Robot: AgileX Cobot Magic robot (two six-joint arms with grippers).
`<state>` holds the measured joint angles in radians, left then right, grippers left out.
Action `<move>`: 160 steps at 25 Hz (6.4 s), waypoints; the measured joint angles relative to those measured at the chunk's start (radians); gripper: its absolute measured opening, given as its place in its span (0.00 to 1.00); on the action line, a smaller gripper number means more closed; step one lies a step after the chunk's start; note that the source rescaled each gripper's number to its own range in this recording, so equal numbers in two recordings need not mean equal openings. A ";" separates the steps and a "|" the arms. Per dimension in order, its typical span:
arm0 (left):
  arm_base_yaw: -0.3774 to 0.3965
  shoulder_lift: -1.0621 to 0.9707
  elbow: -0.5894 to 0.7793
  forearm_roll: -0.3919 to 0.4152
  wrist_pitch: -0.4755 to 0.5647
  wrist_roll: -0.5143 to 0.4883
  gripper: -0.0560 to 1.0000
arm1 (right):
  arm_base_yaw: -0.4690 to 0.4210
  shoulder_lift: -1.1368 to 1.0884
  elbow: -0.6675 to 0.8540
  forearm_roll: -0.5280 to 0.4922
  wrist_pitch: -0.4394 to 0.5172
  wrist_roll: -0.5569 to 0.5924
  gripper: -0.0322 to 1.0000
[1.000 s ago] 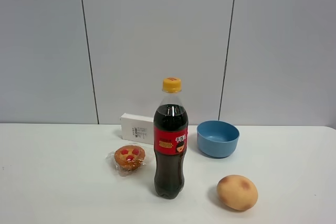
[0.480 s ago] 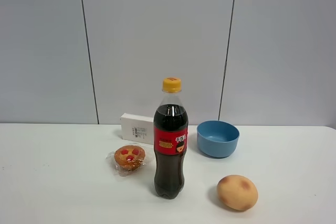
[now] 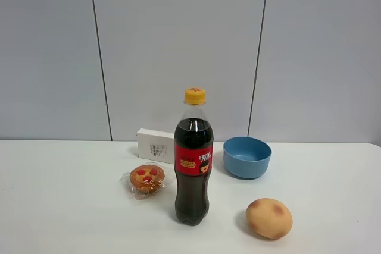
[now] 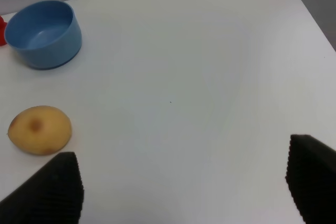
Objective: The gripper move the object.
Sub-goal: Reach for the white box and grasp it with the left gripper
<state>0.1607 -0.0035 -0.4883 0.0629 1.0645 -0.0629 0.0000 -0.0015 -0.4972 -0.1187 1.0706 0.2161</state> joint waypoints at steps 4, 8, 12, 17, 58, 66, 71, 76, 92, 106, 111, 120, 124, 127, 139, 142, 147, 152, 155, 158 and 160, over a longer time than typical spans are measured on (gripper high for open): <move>0.000 0.000 0.000 0.000 0.000 0.000 0.95 | 0.000 0.000 0.000 0.000 0.000 0.000 1.00; 0.000 0.000 0.000 0.000 0.000 0.000 0.95 | 0.000 0.000 0.000 0.000 0.000 0.000 1.00; 0.000 0.000 0.000 0.000 0.000 0.000 0.95 | 0.000 0.000 0.000 0.000 0.000 0.000 1.00; 0.000 0.000 -0.002 -0.055 -0.003 0.002 0.95 | 0.000 0.000 0.000 0.000 0.000 0.000 1.00; -0.294 1.591 -1.138 -0.416 -0.151 1.175 0.95 | 0.000 0.000 0.000 0.000 0.000 0.000 1.00; -0.376 1.841 -1.438 -0.443 -0.074 1.247 0.95 | 0.000 0.000 0.000 0.000 0.000 0.000 1.00; -0.433 1.957 -1.532 -0.461 -0.069 1.325 0.97 | 0.000 0.000 0.000 0.000 0.000 0.000 1.00; -0.447 2.024 -1.544 -0.472 -0.051 1.470 1.00 | 0.000 0.000 0.000 0.000 0.000 0.000 1.00; -0.439 2.172 -1.573 -0.532 -0.038 1.918 0.99 | 0.000 0.000 0.000 0.000 0.000 0.000 1.00; -0.439 2.330 -1.672 -0.595 -0.038 1.909 0.94 | 0.000 0.000 0.000 0.000 0.000 0.000 1.00; -0.439 2.351 -1.672 -0.595 -0.049 1.909 0.93 | 0.000 0.000 0.000 0.000 0.000 0.000 1.00; -0.439 2.425 -1.673 -0.590 -0.100 1.909 0.93 | 0.000 0.000 0.000 0.000 0.000 0.000 1.00; -0.439 2.433 -1.673 -0.590 -0.118 1.909 0.93 | 0.000 0.000 0.000 0.000 0.000 0.000 1.00; -0.439 2.448 -1.673 -0.590 -0.121 1.908 0.93 | 0.000 0.000 0.000 0.000 0.000 0.000 1.00; -0.439 2.501 -1.673 -0.594 -0.142 1.906 0.93 | 0.000 0.000 0.000 0.000 0.000 0.000 1.00; -0.439 2.506 -1.673 -0.594 -0.145 1.906 0.93 | 0.000 0.000 0.000 0.000 0.000 0.000 1.00; -0.439 2.514 -1.673 -0.595 -0.153 1.906 0.93 | 0.000 0.000 0.000 0.000 0.000 0.000 1.00; -0.439 2.521 -1.673 -0.597 -0.165 1.917 0.92 | 0.000 0.000 0.000 0.000 0.000 0.000 1.00; -0.439 2.533 -1.673 -0.599 -0.170 1.918 0.90 | 0.000 0.000 0.000 0.000 0.000 0.000 1.00; -0.439 2.544 -1.673 -0.620 -0.186 1.926 0.90 | 0.000 0.000 0.000 0.000 0.000 0.000 1.00; -0.439 2.550 -1.673 -0.635 -0.197 1.936 0.89 | 0.000 0.000 0.000 0.000 0.000 0.000 1.00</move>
<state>-0.2786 2.5465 -2.1608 -0.5721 0.8676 1.8734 0.0000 -0.0015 -0.4972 -0.1187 1.0706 0.2161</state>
